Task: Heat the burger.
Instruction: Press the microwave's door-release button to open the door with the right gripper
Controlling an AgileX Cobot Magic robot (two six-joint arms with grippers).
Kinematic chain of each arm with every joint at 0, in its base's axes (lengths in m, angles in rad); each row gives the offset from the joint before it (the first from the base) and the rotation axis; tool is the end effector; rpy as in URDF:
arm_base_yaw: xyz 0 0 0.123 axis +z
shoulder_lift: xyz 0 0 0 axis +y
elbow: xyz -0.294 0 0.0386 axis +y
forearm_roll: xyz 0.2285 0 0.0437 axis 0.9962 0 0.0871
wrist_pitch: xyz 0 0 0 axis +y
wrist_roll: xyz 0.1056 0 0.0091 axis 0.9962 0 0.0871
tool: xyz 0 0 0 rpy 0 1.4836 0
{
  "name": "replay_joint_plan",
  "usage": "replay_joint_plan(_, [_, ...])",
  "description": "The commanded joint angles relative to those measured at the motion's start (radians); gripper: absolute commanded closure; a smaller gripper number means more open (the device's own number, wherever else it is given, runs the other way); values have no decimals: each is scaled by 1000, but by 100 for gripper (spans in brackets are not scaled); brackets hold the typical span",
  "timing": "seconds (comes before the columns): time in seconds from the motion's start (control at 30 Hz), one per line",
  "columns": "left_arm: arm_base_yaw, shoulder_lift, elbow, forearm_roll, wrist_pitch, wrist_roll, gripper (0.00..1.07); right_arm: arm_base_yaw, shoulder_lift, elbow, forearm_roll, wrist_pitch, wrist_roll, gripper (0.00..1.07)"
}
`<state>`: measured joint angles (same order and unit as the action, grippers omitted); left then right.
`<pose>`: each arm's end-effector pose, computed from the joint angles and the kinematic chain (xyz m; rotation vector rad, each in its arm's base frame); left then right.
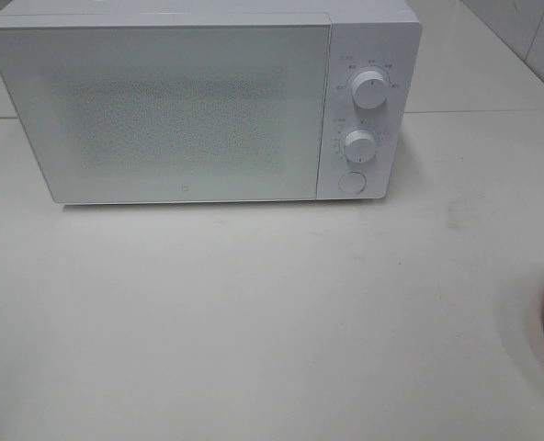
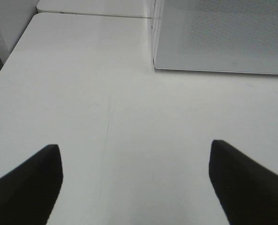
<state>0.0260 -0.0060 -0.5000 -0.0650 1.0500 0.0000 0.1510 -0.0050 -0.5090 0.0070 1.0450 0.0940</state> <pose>-0.0204 -0.0065 0.2621 -0.0235 2.0263 -0.0612 -0.0209 -0.0025 0.2649 -0.0578 2.0176 0.1641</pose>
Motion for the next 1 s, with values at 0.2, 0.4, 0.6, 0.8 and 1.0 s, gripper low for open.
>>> replay_joint_plan(0.2, [-5,-24,1,-9,-14,0,29,-5,20,-21,2,-24,15,32])
replay_joint_plan(0.4, [-5,-24,1,-9,-14,0,29,-5,113,-30,2,-70,14,32])
replay_joint_plan(0.6, [-5,-24,1,-9,-14,0,29,-5,237,-26,2,-137,14,32])
replay_joint_plan(0.8, [-5,-24,1,-9,-14,0,29,-5,329,-9,2,-212,14,32])
replay_joint_plan(1.0, [-5,-24,1,-9,-14,0,29,-5,410,17,3,-314,14,32])
